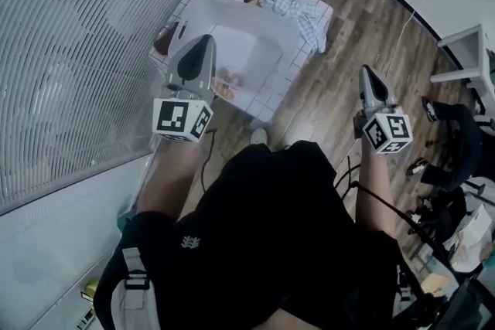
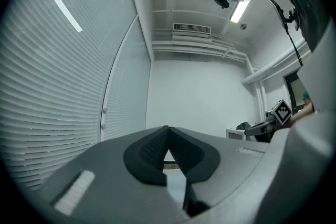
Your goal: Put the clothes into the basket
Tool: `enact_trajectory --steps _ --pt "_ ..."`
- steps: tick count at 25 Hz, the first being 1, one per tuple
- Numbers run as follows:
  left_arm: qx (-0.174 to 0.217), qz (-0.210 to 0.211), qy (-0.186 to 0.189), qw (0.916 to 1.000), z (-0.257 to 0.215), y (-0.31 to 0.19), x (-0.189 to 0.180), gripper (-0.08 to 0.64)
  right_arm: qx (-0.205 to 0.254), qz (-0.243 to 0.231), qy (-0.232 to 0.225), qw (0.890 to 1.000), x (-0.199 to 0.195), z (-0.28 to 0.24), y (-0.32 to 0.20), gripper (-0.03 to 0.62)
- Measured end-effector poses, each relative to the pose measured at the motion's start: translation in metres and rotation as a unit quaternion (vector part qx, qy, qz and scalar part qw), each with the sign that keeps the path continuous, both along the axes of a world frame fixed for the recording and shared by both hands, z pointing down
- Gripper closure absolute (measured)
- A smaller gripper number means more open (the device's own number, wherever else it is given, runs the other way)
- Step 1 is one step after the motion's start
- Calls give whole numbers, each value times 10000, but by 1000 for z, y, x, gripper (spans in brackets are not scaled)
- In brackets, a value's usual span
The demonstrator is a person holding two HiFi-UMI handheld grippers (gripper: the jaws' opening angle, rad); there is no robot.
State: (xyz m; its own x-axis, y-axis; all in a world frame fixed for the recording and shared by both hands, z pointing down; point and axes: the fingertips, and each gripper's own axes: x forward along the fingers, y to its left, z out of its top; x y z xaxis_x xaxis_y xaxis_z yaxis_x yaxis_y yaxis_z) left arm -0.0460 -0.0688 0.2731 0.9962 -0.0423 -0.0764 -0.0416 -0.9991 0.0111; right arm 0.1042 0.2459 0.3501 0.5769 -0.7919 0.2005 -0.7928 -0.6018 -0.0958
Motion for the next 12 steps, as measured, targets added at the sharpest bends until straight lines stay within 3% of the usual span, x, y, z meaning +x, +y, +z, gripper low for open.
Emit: enact_trajectory --steps 6,12 --pt "-19 -439 -156 9989 10 -24 18 554 147 -271 130 9994 53 8 -47 591" --pt "-123 -1346 -293 9904 24 -51 28 554 188 -1091 -106 9938 120 33 -120 591"
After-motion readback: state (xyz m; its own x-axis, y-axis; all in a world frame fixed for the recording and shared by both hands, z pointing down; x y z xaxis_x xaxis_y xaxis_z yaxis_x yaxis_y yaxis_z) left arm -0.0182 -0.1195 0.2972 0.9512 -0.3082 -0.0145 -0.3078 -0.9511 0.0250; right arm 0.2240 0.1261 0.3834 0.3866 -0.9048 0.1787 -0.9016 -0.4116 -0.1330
